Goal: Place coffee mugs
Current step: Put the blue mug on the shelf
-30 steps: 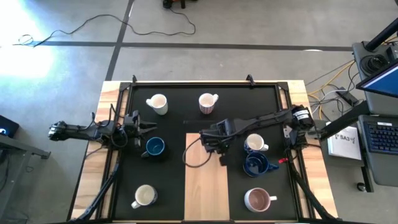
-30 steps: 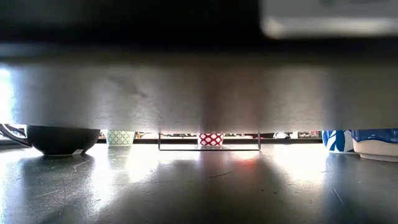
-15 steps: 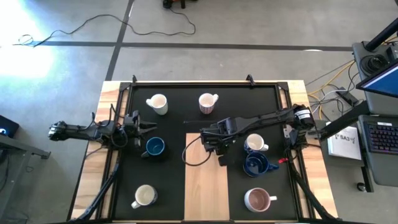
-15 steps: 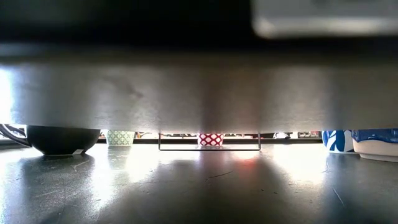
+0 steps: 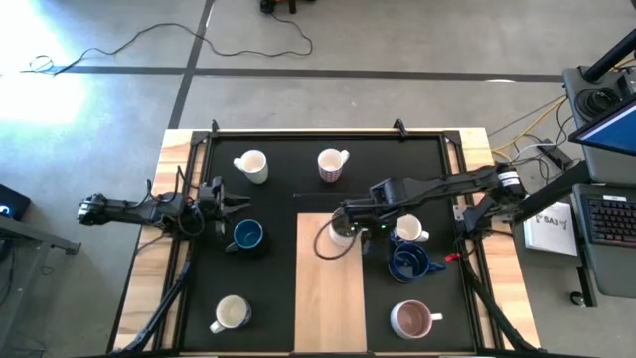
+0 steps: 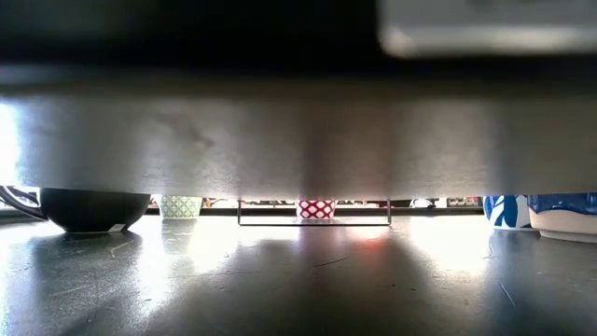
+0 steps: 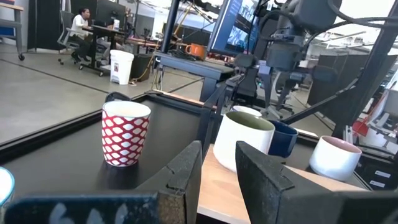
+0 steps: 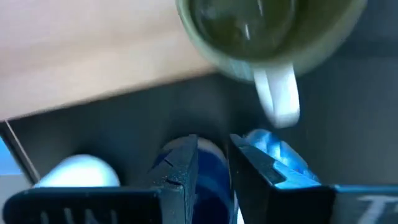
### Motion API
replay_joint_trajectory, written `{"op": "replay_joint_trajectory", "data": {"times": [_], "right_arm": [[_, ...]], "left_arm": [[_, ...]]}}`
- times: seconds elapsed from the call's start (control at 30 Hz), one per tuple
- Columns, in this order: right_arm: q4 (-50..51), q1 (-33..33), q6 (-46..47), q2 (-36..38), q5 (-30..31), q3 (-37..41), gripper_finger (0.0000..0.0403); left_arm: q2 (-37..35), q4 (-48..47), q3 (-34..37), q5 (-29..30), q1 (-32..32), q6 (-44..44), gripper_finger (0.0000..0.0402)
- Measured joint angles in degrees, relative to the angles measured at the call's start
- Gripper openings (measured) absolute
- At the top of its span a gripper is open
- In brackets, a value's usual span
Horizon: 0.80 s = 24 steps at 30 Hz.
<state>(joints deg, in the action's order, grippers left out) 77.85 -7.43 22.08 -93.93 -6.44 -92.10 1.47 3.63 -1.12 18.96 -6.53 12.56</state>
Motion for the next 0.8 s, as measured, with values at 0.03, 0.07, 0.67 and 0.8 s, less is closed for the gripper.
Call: {"op": "replay_joint_trajectory", "data": {"times": [0.03, 0.07, 0.67, 0.8], "right_arm": [[0.9, -0.42, 2.06, 0.6, 0.01, 0.46, 0.0077], [1.2, -0.9, 3.99, 1.13, 0.0, 0.95, 0.0078], [-5.09, -12.42, 28.43, 3.37, -2.6, 12.98, 0.0155], [-8.57, -13.72, 32.91, 3.27, -2.57, 16.31, 0.0156]], "left_arm": [[0.01, 0.01, 0.02, 0.0, -0.02, 0.0, 0.0082], [0.0, 0.03, 0.0, 0.0, 0.0, -0.01, 0.0082], [-0.01, 0.19, 0.01, 0.0, 0.0, 0.0, 0.0082], [-0.01, 0.19, 0.0, 0.0, -0.01, 0.0, 0.0082]]}}
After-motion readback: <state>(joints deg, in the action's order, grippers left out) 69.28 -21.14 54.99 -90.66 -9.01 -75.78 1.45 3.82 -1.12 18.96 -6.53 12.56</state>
